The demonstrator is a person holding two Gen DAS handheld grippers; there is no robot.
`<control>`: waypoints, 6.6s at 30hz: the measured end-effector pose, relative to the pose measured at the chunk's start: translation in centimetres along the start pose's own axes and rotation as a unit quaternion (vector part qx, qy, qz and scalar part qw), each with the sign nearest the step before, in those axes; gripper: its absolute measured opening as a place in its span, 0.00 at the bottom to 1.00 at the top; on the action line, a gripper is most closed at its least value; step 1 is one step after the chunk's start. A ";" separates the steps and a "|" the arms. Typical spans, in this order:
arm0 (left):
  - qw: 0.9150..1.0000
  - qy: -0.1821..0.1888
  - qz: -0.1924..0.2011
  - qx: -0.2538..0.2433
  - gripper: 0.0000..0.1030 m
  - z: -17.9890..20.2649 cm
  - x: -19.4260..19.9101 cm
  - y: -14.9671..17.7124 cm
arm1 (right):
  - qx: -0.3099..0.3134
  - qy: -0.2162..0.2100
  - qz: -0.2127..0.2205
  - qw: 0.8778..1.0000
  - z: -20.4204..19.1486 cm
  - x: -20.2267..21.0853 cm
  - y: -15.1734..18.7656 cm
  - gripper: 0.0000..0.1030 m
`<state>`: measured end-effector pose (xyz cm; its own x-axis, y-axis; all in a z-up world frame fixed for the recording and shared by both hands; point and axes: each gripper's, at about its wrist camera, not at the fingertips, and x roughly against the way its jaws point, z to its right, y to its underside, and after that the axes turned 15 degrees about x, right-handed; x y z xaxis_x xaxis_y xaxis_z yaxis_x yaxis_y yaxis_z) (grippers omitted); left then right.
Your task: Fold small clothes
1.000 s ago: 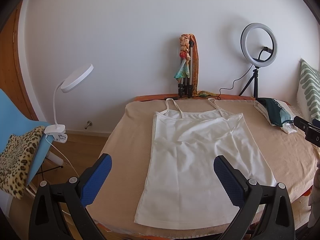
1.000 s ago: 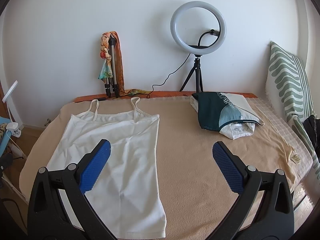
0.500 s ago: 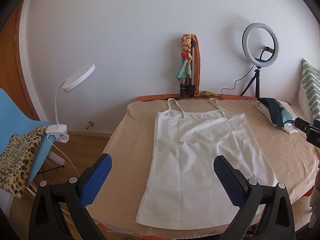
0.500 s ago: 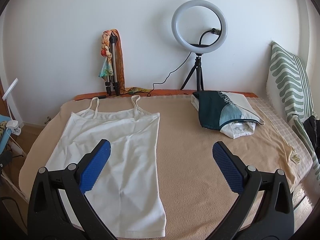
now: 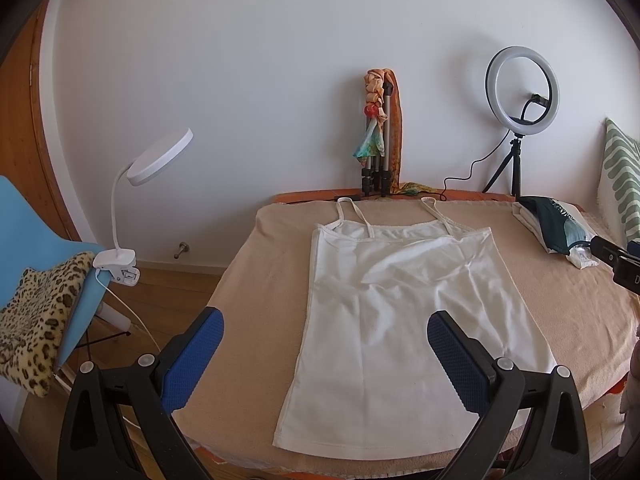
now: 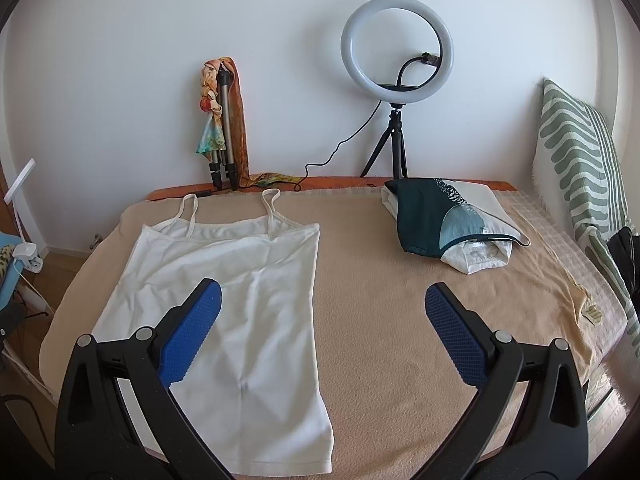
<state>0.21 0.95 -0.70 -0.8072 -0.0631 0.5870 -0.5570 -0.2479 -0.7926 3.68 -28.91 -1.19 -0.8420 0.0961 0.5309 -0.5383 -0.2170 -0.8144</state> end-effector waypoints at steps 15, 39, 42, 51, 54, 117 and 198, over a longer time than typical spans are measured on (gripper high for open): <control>1.000 -0.001 -0.001 0.002 1.00 0.0 -0.1 0.1 | -0.003 0.001 -0.003 1.000 0.0 -0.2 0.0 1.00; 1.000 -0.004 -0.003 0.001 1.00 0.0 -0.4 0.6 | -0.003 -0.003 -0.007 1.000 0.0 -0.3 0.0 1.00; 1.000 -0.006 -0.006 0.002 1.00 -0.1 -0.5 0.8 | -0.001 -0.004 -0.009 1.000 -0.2 -0.4 -0.1 1.00; 1.000 -0.006 -0.028 0.007 0.95 -1.3 -1.5 1.3 | 0.009 -0.021 -0.015 1.000 -1.9 -1.3 -0.8 1.00; 0.999 -0.008 -0.039 0.009 0.93 -2.0 -1.9 1.8 | 0.023 -0.025 -0.011 0.999 -3.0 -1.5 -1.5 1.00; 0.947 0.062 -0.282 0.144 0.36 -11.0 -12.2 8.9 | 0.077 -0.317 -0.243 0.913 -29.8 -32.8 -14.4 0.49; 0.966 0.181 -0.176 -0.050 0.19 10.8 -4.9 14.8 | -0.025 -0.222 -0.114 0.968 3.0 -22.1 -7.9 0.43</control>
<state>-1.92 -12.88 -13.54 -0.5696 0.3553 0.7412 -0.8110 -0.0966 -0.5770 26.62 -32.22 -5.79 -0.6086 -0.2940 0.7371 -0.7184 -0.1905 -0.6691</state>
